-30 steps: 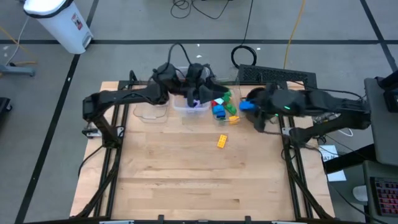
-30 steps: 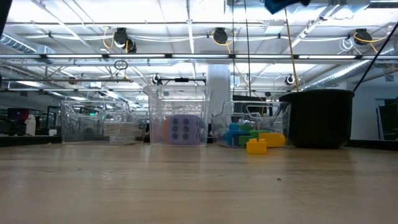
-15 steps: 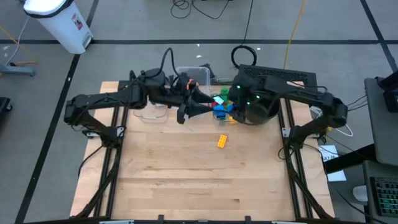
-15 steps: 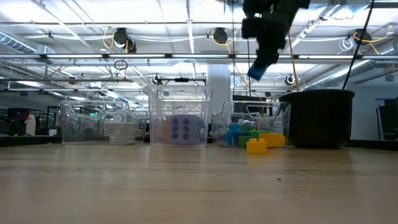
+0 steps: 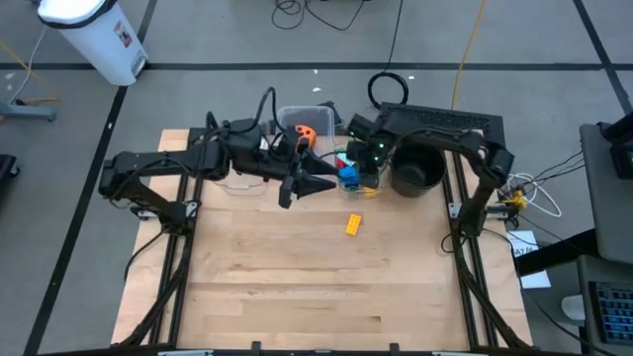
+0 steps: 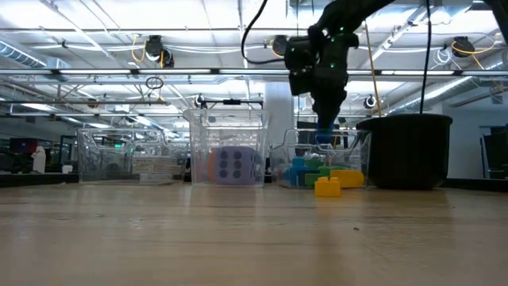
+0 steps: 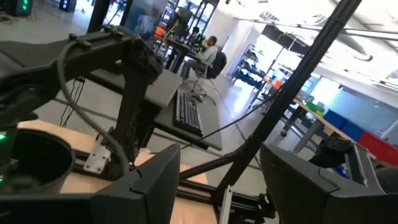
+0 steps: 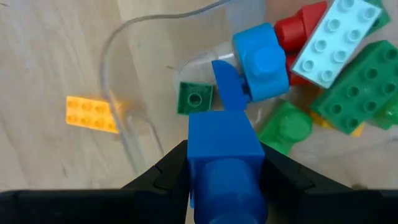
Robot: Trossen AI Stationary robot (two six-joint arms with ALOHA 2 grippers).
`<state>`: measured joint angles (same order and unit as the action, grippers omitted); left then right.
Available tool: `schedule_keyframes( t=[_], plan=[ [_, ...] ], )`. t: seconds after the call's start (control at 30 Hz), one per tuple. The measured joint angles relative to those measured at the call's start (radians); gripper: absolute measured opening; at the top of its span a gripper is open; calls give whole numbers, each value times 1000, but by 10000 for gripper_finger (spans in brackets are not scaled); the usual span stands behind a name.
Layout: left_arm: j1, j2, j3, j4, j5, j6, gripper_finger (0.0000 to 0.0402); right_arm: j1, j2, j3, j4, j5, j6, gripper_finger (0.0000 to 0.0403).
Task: Pick & Place Toys
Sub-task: Put the blue game piece into the right transparent bin
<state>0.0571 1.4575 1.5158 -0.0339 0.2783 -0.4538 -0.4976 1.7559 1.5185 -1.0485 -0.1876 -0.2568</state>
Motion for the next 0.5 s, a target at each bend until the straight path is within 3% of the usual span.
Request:
schedule_keyframes(
  t=[0.5],
  plan=[
    [-26, 1, 0, -10, -55, -5, 227, 22, 112, -1, 2, 2, -21, 137]
  ],
)
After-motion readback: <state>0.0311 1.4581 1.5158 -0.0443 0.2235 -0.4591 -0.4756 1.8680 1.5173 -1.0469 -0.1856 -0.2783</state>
